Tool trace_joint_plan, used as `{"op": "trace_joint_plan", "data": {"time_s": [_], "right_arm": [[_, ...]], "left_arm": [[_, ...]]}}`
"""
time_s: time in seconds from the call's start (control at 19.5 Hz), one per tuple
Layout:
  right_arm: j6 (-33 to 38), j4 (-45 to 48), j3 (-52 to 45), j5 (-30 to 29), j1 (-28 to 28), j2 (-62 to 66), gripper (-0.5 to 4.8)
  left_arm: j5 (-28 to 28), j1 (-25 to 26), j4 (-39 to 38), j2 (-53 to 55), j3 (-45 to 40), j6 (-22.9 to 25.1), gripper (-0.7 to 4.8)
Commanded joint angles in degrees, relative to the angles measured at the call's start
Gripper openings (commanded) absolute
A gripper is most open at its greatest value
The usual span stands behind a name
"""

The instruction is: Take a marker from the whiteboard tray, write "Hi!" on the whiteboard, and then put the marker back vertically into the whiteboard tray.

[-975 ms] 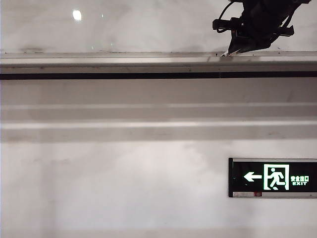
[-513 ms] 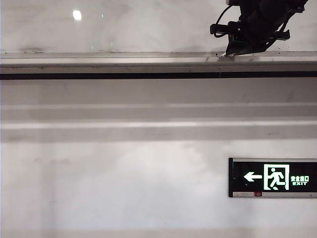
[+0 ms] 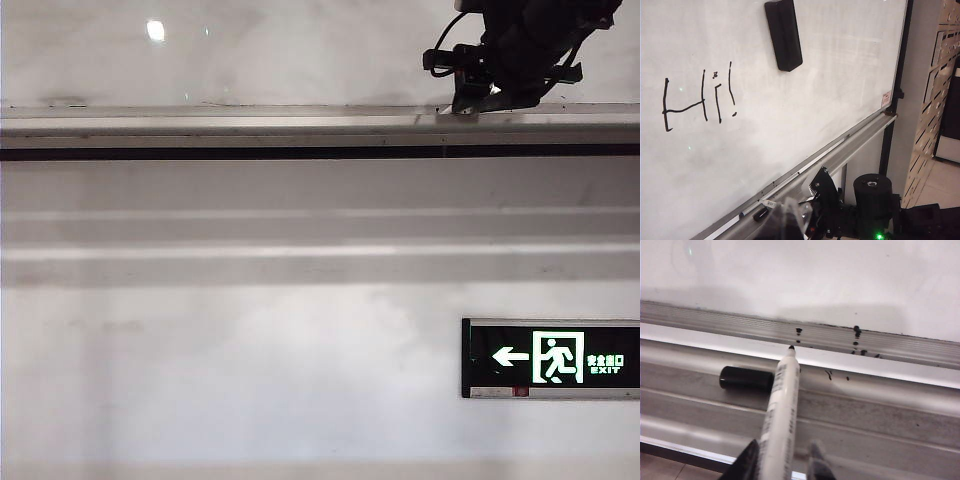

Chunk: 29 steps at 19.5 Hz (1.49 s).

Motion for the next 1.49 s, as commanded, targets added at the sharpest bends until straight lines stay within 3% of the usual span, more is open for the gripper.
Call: {"op": "trace_joint_plan", "data": {"time_s": [0.05, 0.77, 0.82, 0.87, 1.08, 1.23, 1.39, 1.49], "right_arm": [[0.04, 1.18, 0.11, -0.13, 0.04, -0.04, 1.62], [0.02, 6.14, 0.15, -0.11, 0.07, -6.34, 1.8], [0.02, 6.1, 0.13, -0.11, 0.07, -8.13, 1.5], [0.0, 6.03, 0.13, -0.09, 0.07, -10.1, 0.17], [0.0, 4.72, 0.15, 1.2, 0.07, -19.89, -0.01], [0.0, -4.22, 0.13, 0.87, 0.09, -29.88, -0.01], [-5.97, -20.31, -0.46, -2.03, 0.13, -39.32, -0.01], [-7.65, -22.23, -4.98, -2.03, 0.17, -45.27, -0.02]], "left_arm": [[0.33, -0.04, 0.13, -0.15, 0.2, -0.17, -0.06], [0.2, -0.04, 1.42, -0.15, 0.2, -0.15, -0.06], [-0.48, -0.04, 2.54, -0.15, 0.2, -0.17, -0.06], [-3.28, -0.04, 3.19, -0.15, 0.2, -0.22, -0.06], [-10.25, -0.04, 2.8, -0.15, 0.2, -3.85, -0.06], [-10.23, -0.26, 1.97, -0.72, 0.22, -3.74, -0.05], [-18.64, -4.37, -4.44, -3.93, -0.11, -1.36, -0.06], [-21.81, -6.84, -4.5, -6.93, -3.17, -0.81, -0.06]]}}
